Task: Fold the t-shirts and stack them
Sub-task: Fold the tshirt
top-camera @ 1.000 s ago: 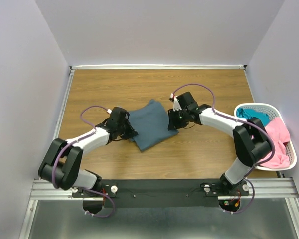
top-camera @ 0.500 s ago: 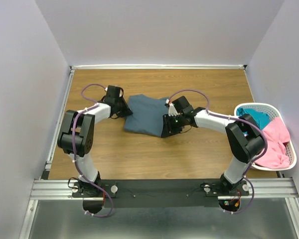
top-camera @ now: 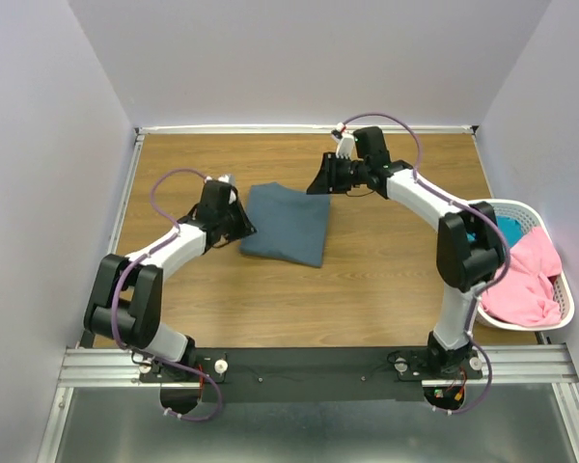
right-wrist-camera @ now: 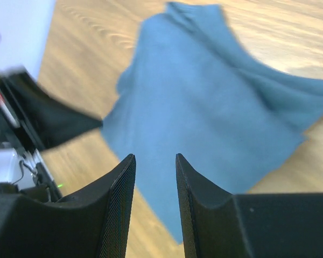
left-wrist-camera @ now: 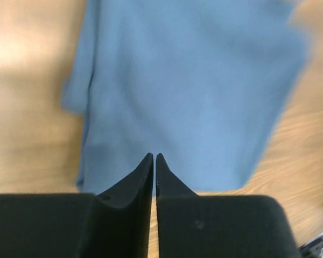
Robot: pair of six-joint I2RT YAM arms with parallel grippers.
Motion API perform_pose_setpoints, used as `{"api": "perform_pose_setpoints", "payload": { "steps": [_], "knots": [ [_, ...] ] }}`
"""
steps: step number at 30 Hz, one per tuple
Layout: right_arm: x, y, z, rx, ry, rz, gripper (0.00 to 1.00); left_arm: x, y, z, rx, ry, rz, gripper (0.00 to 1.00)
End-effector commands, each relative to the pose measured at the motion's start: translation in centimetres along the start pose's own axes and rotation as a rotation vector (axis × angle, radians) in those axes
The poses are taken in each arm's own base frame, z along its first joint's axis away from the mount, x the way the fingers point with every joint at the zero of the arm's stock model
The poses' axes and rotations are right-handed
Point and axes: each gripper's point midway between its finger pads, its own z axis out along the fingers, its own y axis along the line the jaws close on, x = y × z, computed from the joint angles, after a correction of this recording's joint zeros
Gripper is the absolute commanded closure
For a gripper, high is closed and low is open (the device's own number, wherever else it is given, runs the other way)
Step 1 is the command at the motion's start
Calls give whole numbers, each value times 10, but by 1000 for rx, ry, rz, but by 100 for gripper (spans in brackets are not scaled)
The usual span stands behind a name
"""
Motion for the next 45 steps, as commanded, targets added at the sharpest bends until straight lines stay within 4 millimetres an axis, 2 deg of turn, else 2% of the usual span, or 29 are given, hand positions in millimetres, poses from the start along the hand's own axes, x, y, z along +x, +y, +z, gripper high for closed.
{"api": "perform_pose_setpoints", "payload": {
  "steps": [1, 2, 3, 4, 7, 9, 11, 13, 18, 20, 22, 23, 24, 25, 27, 28, 29, 30, 31, 32, 34, 35, 37, 38, 42, 44, 45],
  "knots": [
    [17, -37, 27, -37, 76, 71, 57, 58, 34, 17, -63, 152, -42, 91],
    [17, -45, 31, -35, 75, 83, 57, 69, 44, 20, -89, 183, -57, 93],
    [25, -63, 40, -24, 94, 114, 57, 74, 48, 22, -100, 194, -67, 93],
    [28, -67, 44, -34, 98, 124, 57, 81, 55, 23, -114, 207, -84, 93],
    [43, -99, 53, -6, 118, 172, 57, 86, 62, 22, -126, 214, -109, 93],
    [46, -117, 54, 13, 114, 196, 57, 86, 70, 17, -139, 205, -135, 94],
    [49, -130, 55, 30, 116, 210, 57, 85, 75, 11, -143, 189, -153, 94],
    [45, -133, 52, 41, 104, 194, 57, 85, 74, 7, -136, 184, -156, 94],
    [12, -107, 28, 39, 29, 136, 56, 70, 62, -10, -104, 129, -128, 93],
    [6, -90, 20, 18, 15, 127, 56, 62, 56, -17, -90, 103, -109, 91],
    [8, -59, 12, -17, 16, 107, 56, 45, 40, -25, -47, 53, -86, 87],
    [13, -47, 13, -37, 25, 101, 56, 34, 30, -30, -16, 25, -73, 87],
    [26, -38, 14, -51, 51, 112, 56, 30, 25, -32, -6, 15, -66, 87],
    [33, -8, 18, -98, 66, 85, 56, 27, 23, -33, -5, 12, -64, 87],
    [52, 19, 27, -134, 101, 71, 57, 12, 21, -36, -21, -25, -48, 87],
    [77, 44, 36, -173, 155, 79, 57, 7, 21, -37, -37, -38, -40, 87],
    [82, 56, 43, -204, 155, 67, 57, 4, 27, -37, -69, -41, -40, 87],
    [91, 66, 47, -223, 174, 76, 59, -8, 30, -40, -95, -74, -23, 87],
    [108, 81, 57, -253, 202, 82, 61, -13, 33, -42, -112, -85, -15, 87],
    [111, 87, 63, -273, 195, 71, 62, -25, 41, -46, -149, -123, -20, 86],
    [127, 99, 75, -292, 226, 74, 64, -37, 50, -54, -192, -161, 7, 86],
    [137, 95, 85, -295, 244, 81, 64, -51, 62, -64, -275, -227, 15, 85],
    [152, 93, 97, -310, 281, 112, 66, -63, 70, -77, -336, -282, 39, 84],
    [170, 79, 107, -292, 315, 147, 67, -72, 74, -86, -372, -330, 44, 83],
    [199, 47, 125, -223, 343, 185, 72, -84, 80, -103, -414, -423, 61, 81],
    [204, 39, 128, -213, 353, 196, 72, -89, 81, -110, -416, -470, 64, 80],
    [206, 34, 130, -204, 356, 205, 72, -84, 85, -107, -417, -465, 66, 80]
  ]
}}
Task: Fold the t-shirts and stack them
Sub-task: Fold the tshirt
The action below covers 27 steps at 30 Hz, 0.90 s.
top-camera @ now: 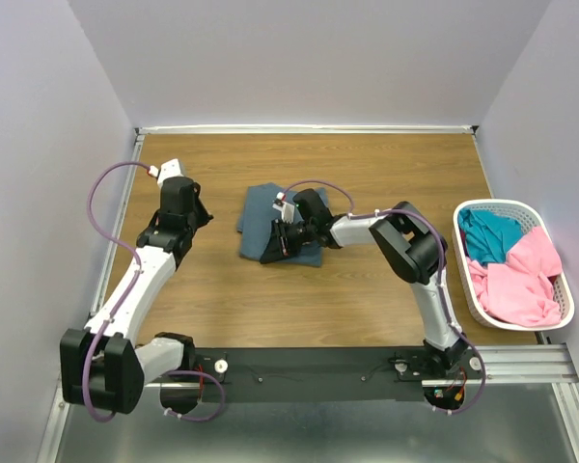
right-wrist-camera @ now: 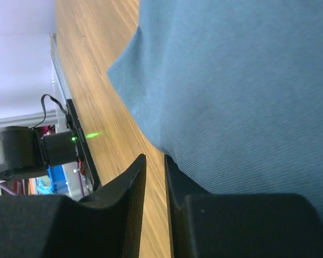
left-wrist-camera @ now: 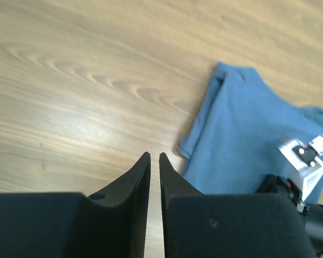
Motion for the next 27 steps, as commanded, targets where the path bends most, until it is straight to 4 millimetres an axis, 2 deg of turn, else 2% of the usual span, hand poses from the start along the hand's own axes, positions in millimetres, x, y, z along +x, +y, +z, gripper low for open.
{"api": "perform_pose_setpoints", "payload": {
  "steps": [1, 2, 4, 6, 7, 8, 10, 11, 14, 18, 23, 24, 27],
  "knots": [
    [9, -37, 8, 76, -7, 47, 72, -10, 22, -2, -85, -97, 24, 80],
    [8, -35, 7, 70, -7, 44, 73, -6, 20, -2, -66, -87, 24, 80],
    [-3, -18, 0, 48, -28, 11, 73, -8, 16, -2, -51, -86, 25, 80],
    [-24, 3, -7, 30, -71, -35, 73, -10, 16, -1, -50, -88, 27, 78],
    [-26, 7, -11, 29, -74, -43, 73, -12, 15, -2, -47, -92, 26, 77],
    [-44, 24, -16, 13, -103, -79, 72, -11, 15, -2, -40, -91, 24, 76],
    [-70, 35, -25, -4, -148, -96, 72, -12, 14, -3, -25, -95, 19, 75],
    [-90, 45, -28, -20, -183, -119, 72, -13, 13, -2, -19, -96, 19, 75],
    [-127, 41, -38, -19, -250, -120, 72, -13, 12, -4, -8, -95, 18, 74],
    [-174, 30, -32, -39, -311, -123, 72, -12, 12, -4, 0, -95, 19, 74],
    [-201, 15, -6, -68, -329, -100, 71, -11, 8, -3, 19, -87, 17, 74],
    [-206, -2, 4, -50, -341, -85, 70, -9, 7, -2, 25, -80, 21, 74],
    [-210, -29, 17, -20, -359, -28, 68, -5, 6, 0, 32, -65, 25, 74]
  ]
}}
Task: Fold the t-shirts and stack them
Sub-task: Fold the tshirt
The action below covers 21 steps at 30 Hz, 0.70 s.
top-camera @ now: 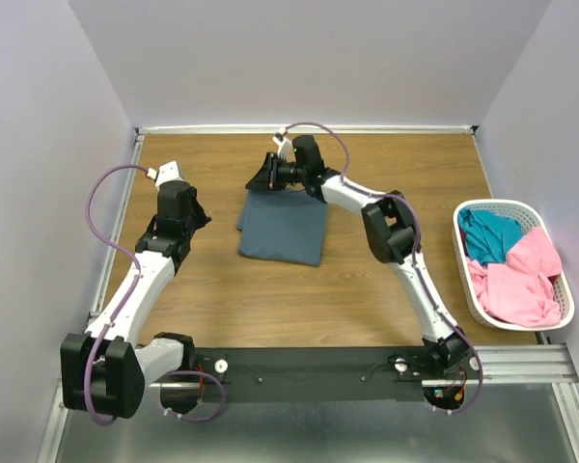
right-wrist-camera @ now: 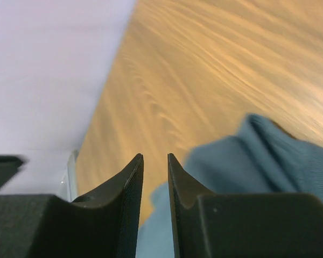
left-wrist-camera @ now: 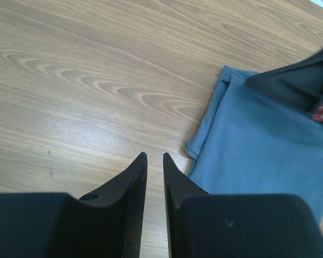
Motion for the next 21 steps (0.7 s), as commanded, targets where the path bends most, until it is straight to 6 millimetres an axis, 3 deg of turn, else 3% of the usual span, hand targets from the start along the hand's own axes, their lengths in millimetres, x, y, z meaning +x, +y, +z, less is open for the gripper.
{"api": "perform_pose_setpoints", "payload": {
  "steps": [1, 3, 7, 10, 11, 14, 18, 21],
  "knots": [
    [26, -52, 21, 95, 10, 120, 67, 1, -4, 2, 34, 0, 5, 74],
    [37, -76, 25, 137, 8, 167, 67, 5, -5, 3, 42, 12, 8, 74],
    [43, -83, 15, 152, 29, 175, 66, 8, -9, 4, 67, 28, 14, 74],
    [12, -51, -5, 138, -15, 101, 62, 13, -13, 7, 86, 48, 17, 73],
    [-4, -29, -18, 136, -40, 46, 59, 13, -14, 7, 94, 52, 18, 73],
    [-25, -7, -47, 158, -78, -32, 50, 13, -16, 7, 102, 53, 19, 71],
    [-30, 15, -96, 251, -110, -100, 40, 9, -16, 4, 106, 38, 18, 70],
    [-15, 9, -133, 389, -99, -120, 34, -2, -13, -1, 92, -7, 17, 68]
  ]
}}
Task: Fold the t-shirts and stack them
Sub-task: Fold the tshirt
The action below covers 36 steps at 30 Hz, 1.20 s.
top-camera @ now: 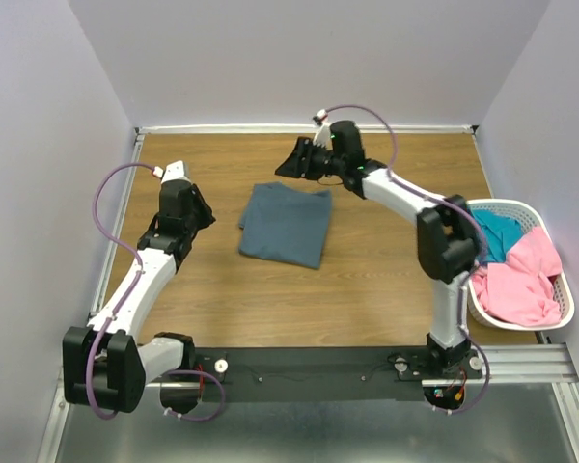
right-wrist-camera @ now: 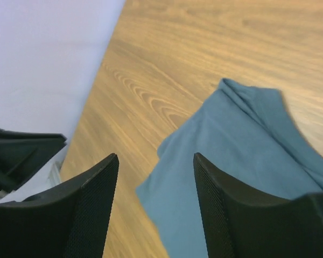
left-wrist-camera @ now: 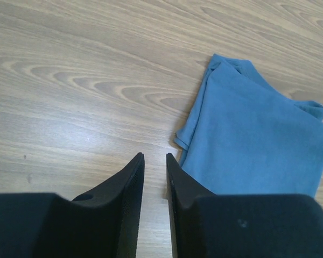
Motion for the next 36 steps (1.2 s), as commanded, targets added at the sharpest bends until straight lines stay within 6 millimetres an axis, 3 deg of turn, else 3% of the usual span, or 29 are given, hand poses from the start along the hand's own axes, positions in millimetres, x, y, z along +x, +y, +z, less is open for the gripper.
{"api": "perform_pose_setpoints", "payload": {
  "steps": [1, 2, 6, 13, 15, 17, 20, 22, 23, 24, 26, 29, 36],
  "knots": [
    [12, -24, -41, 199, 0, -77, 32, -17, 2, -10, 3, -76, 6, 68],
    [20, -32, -58, 268, 3, -80, 31, -21, 4, -13, -8, -92, 4, 66],
    [48, -54, -90, 390, 37, -73, 29, -39, 7, -28, -18, -181, -7, 60],
    [87, -64, -121, 448, 117, -73, 25, -15, -13, -12, 104, -82, 22, 55],
    [100, -68, -131, 467, 148, -69, 20, -3, -21, -2, 152, -25, 40, 53],
    [101, -64, -144, 484, 148, -79, 11, 7, -25, 5, 175, 28, 53, 53],
    [106, -58, -163, 500, 148, -92, 9, 20, -38, 16, 240, 100, 44, 61],
    [108, -60, -174, 532, 138, -99, 7, 21, -45, 26, 254, 113, 39, 59],
    [110, -57, -182, 538, 134, -104, 7, 22, -47, 29, 256, 122, 40, 56],
    [112, -57, -186, 545, 131, -106, 6, 28, -47, 37, 250, 149, 41, 39],
    [115, -54, -193, 543, 128, -107, 6, 24, -59, 43, 271, 154, 59, 24],
    [123, -51, -205, 540, 121, -109, 6, 31, -73, 58, 273, 183, 91, 23],
    [127, -44, -219, 532, 96, -126, 6, 60, -66, 98, 179, 282, 145, 21]
  ]
}}
